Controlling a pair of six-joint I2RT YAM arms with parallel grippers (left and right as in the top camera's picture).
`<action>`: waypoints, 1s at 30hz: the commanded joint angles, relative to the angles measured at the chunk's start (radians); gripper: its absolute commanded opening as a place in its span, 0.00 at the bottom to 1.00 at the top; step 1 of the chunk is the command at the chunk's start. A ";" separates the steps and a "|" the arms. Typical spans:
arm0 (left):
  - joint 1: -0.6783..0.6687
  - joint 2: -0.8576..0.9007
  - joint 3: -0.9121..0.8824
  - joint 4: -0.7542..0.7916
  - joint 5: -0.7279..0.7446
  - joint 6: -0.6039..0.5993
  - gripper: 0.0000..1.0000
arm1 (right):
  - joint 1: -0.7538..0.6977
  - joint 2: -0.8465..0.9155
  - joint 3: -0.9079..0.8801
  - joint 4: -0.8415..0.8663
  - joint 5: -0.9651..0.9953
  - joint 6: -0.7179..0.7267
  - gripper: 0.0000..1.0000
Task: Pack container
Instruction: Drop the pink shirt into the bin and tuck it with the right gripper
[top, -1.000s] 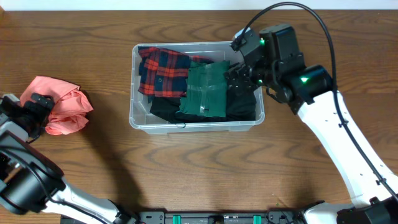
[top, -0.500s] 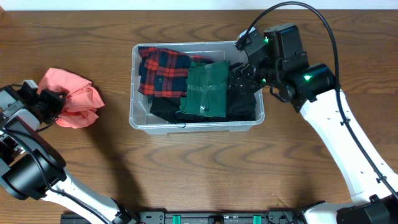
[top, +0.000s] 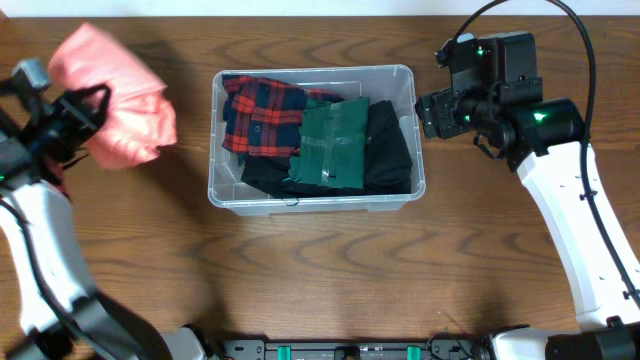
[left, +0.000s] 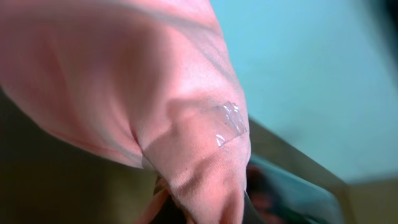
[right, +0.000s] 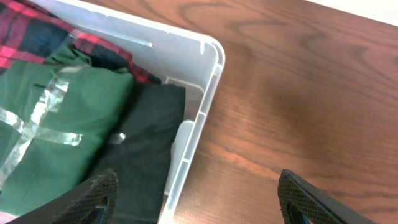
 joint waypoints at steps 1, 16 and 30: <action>-0.141 -0.111 0.009 -0.023 0.061 -0.019 0.06 | -0.010 -0.021 -0.002 -0.011 0.004 0.014 0.80; -0.698 0.013 0.009 -0.218 -0.344 0.204 0.06 | -0.010 -0.021 -0.002 -0.061 0.004 0.014 0.80; -0.605 0.146 0.009 -0.392 -0.439 0.403 0.06 | -0.010 -0.021 -0.002 -0.085 0.004 0.014 0.80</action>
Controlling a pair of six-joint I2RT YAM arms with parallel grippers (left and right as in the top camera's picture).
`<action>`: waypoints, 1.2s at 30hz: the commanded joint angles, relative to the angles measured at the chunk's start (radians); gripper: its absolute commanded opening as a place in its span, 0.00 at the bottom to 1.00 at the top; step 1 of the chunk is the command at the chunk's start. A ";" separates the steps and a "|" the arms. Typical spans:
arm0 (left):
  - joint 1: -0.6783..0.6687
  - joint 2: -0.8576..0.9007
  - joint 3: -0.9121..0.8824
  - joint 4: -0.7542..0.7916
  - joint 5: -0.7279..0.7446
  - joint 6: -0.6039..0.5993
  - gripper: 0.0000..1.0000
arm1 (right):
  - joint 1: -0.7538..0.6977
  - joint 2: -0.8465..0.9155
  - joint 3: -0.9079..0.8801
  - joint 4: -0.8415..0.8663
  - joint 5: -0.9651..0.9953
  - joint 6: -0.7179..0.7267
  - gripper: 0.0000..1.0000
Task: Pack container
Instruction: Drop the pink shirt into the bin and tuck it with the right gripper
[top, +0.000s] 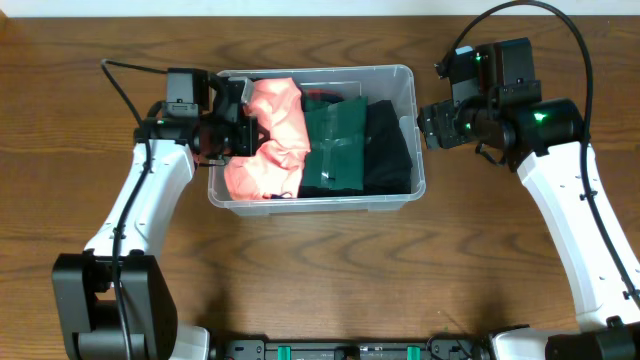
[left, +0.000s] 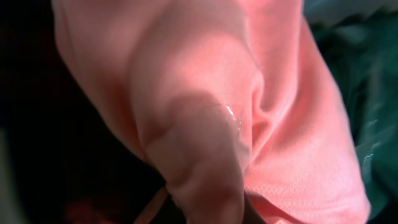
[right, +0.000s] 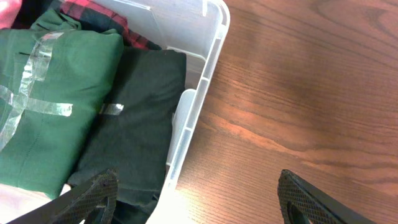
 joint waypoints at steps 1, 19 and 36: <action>0.027 -0.008 0.009 -0.033 -0.058 0.091 0.06 | -0.010 -0.020 -0.002 0.006 0.002 0.013 0.80; 0.130 -0.344 0.130 -0.132 -0.323 -0.056 0.98 | 0.247 0.010 -0.002 0.373 -0.155 -0.127 0.39; 0.341 -0.446 0.126 -0.332 -0.460 -0.229 0.98 | 0.517 0.620 -0.002 0.851 -0.171 -0.094 0.45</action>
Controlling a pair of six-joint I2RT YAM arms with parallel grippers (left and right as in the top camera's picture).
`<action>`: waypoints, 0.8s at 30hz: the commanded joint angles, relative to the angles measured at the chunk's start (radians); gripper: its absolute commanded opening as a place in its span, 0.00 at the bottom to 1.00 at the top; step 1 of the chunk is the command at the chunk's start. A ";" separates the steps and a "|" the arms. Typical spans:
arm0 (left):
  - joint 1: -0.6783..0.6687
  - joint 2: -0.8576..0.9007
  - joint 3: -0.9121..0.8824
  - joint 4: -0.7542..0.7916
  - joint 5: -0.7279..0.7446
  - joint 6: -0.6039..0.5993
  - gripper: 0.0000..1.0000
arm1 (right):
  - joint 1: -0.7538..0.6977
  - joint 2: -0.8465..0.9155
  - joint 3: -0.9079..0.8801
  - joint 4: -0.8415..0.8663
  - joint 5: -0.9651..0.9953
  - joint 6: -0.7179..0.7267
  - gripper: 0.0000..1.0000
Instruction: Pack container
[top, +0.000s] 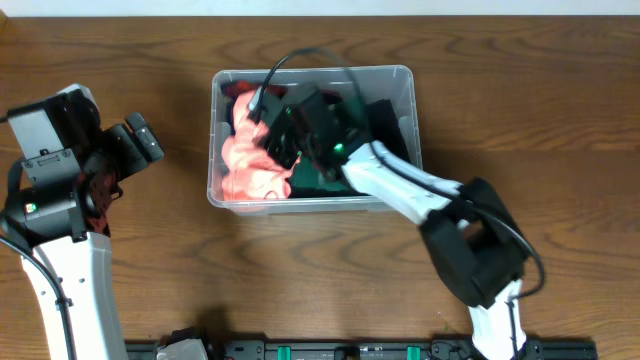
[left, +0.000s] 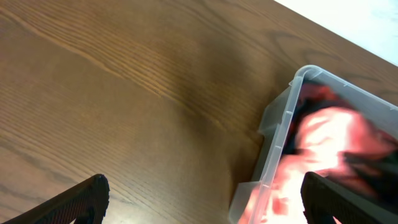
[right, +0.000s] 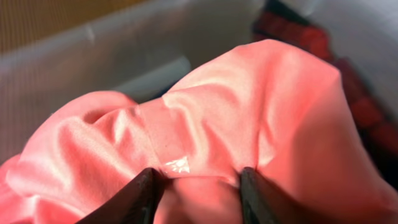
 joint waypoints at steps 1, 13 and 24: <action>0.005 0.004 0.000 -0.004 -0.018 -0.016 0.98 | 0.006 0.050 -0.007 -0.036 -0.002 0.023 0.45; 0.005 0.004 0.000 0.003 -0.116 -0.016 0.98 | -0.211 -0.420 -0.006 -0.270 0.228 0.083 0.99; 0.005 0.006 -0.032 0.012 0.009 0.123 0.89 | -0.557 -0.593 -0.016 -0.692 0.294 0.188 0.99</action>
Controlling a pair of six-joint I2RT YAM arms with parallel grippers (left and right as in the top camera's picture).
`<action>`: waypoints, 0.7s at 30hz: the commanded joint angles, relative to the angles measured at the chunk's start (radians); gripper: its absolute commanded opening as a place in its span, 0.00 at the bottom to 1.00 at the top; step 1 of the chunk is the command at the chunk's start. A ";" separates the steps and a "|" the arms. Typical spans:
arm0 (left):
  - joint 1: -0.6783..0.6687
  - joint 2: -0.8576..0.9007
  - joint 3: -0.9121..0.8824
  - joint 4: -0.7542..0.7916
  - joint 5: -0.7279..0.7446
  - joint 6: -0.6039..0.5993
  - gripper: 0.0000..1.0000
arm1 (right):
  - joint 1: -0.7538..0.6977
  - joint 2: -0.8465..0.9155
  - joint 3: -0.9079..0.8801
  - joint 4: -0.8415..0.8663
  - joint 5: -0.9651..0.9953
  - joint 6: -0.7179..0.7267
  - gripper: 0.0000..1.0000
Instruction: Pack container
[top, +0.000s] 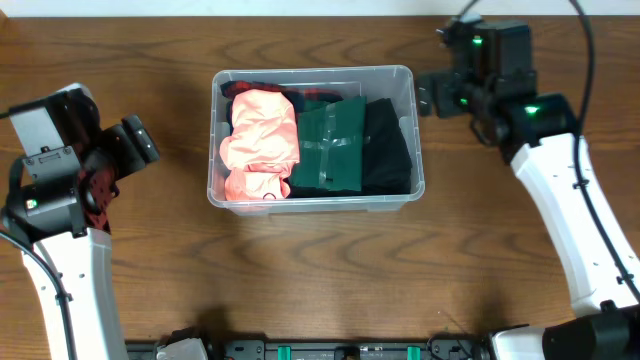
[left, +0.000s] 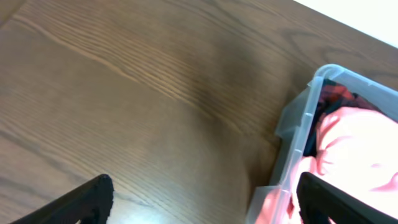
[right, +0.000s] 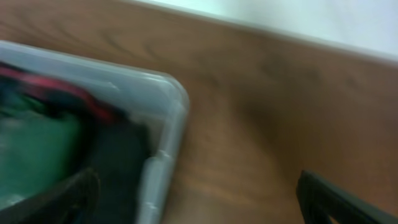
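Observation:
The clear plastic container (top: 417, 140) stands mid-table. Inside it a pink garment (top: 260, 140) lies at the left, a taped green garment (top: 330, 145) in the middle and a black garment (top: 390, 145) at the right. A strip of red plaid cloth (top: 315, 96) shows at the back. My left gripper (top: 138, 142) hangs open to the left of the container, whose corner (left: 292, 118) and pink garment (left: 357, 143) show in the left wrist view. My right gripper (top: 430, 95) is open beside the back right corner (right: 177, 99), holding nothing.
Bare brown wooden tabletop (top: 320, 270) surrounds the container on all sides. A pale wall strip (right: 298, 18) runs along the table's far edge. The right wrist view is blurred.
My right gripper was down in the container on the pink garment; now it is outside, open, by the back right corner. The pink garment lies flatter. My left arm has hardly moved.
My left gripper first held the pink garment out over the table's left end. Then it held it inside the container's left part, over the plaid cloth. Later it was open and outside while my right gripper was on the pink garment. Now both grippers are outside.

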 joint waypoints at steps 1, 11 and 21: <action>0.004 -0.020 -0.045 0.009 0.079 0.084 0.89 | -0.052 -0.085 -0.027 -0.050 0.031 0.032 0.99; 0.004 -0.446 -0.371 0.195 0.159 0.069 0.98 | -0.053 -0.662 -0.481 0.043 0.047 0.034 0.99; 0.004 -0.699 -0.467 0.089 0.147 0.069 0.98 | -0.054 -1.130 -0.698 -0.161 0.047 0.033 0.99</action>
